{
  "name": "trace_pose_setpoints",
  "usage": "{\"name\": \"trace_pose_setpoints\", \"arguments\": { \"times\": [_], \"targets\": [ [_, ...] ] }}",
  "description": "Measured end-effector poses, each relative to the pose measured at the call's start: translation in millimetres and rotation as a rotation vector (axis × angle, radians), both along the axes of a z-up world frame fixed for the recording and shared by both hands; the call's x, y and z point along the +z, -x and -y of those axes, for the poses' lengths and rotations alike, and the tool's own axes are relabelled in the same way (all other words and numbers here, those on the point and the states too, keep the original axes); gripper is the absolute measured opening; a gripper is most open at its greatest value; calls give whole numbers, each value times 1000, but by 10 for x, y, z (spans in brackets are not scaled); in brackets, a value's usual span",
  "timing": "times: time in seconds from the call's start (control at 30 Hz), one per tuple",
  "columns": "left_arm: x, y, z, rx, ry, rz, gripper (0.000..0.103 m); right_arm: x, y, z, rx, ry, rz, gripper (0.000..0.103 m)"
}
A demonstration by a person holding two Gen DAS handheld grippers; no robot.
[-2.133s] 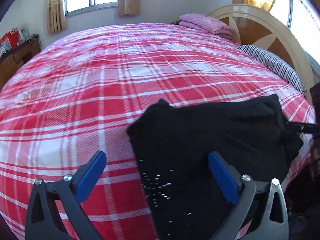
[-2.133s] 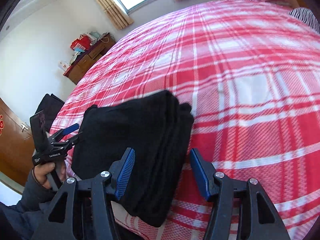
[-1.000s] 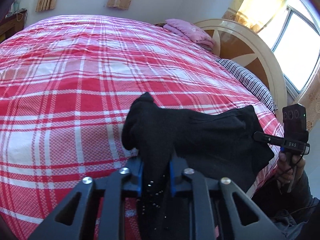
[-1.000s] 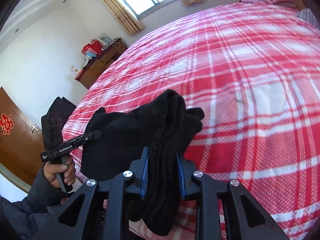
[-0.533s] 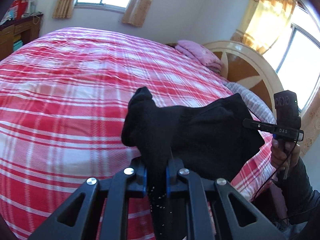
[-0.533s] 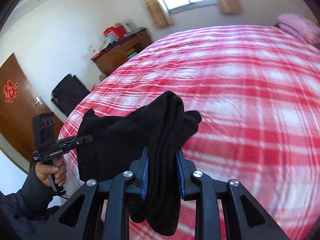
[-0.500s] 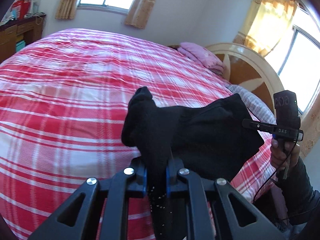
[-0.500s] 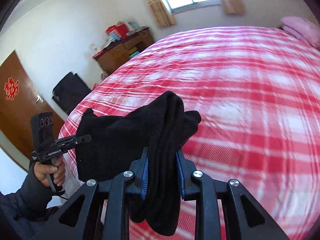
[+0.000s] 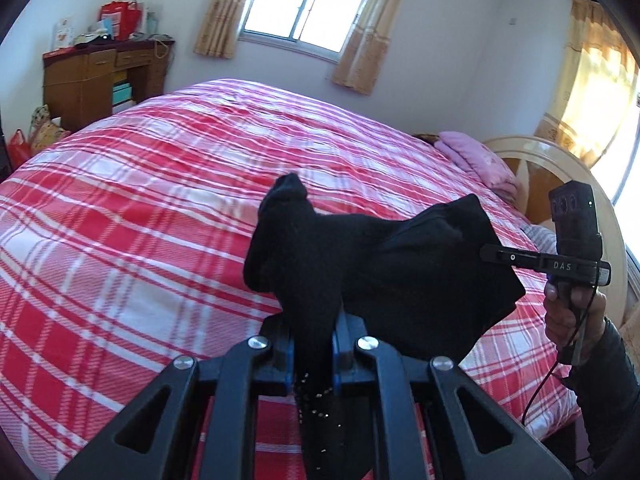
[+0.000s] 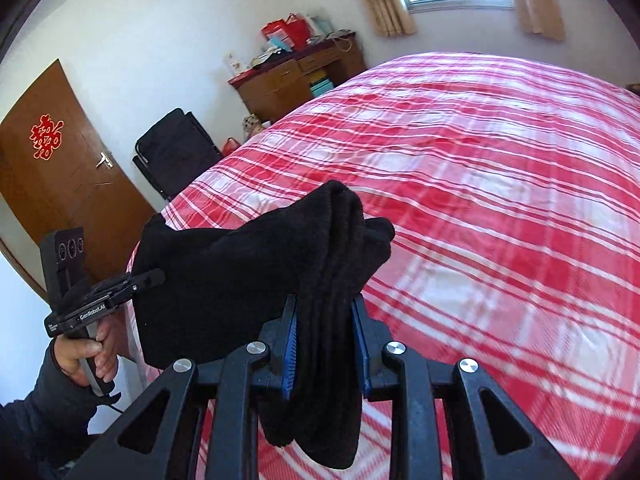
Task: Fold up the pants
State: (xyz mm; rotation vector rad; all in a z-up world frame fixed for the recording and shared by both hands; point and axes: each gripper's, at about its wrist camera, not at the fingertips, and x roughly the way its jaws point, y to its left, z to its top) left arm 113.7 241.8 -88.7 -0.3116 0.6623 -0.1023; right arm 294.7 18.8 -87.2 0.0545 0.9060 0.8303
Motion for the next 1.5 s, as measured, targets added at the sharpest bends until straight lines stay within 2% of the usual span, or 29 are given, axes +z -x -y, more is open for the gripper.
{"name": "trace_pose_setpoints", "arguments": {
  "times": [0.27,0.47,0.93,1.1,1.2,1.4,1.5],
  "targets": [
    [-31,38,-319,87,-10,-8,14,-149,-270,-438,33,-22,-45,25],
    [-95,67,-385,108,-24,-25,14,-235,-425,-651,42,-6,-66,25],
    [-256,20,-377,127,-118,-55,14,-426,-567,-756,22,-3,-111,25],
    [-309,-3,-326,128,-180,-76,20,-462,-589,-752,7,4,-118,25],
    [-357,-4,-351,134,-180,-84,24,-485,-591,-749,1,3,-122,25],
    [-409,-2,-368,146,-196,-95,36,-550,-602,-734,-16,14,-127,25],
    [-424,-19,-345,158,-223,-100,47,-594,-601,-719,-31,24,-125,26]
  ]
}}
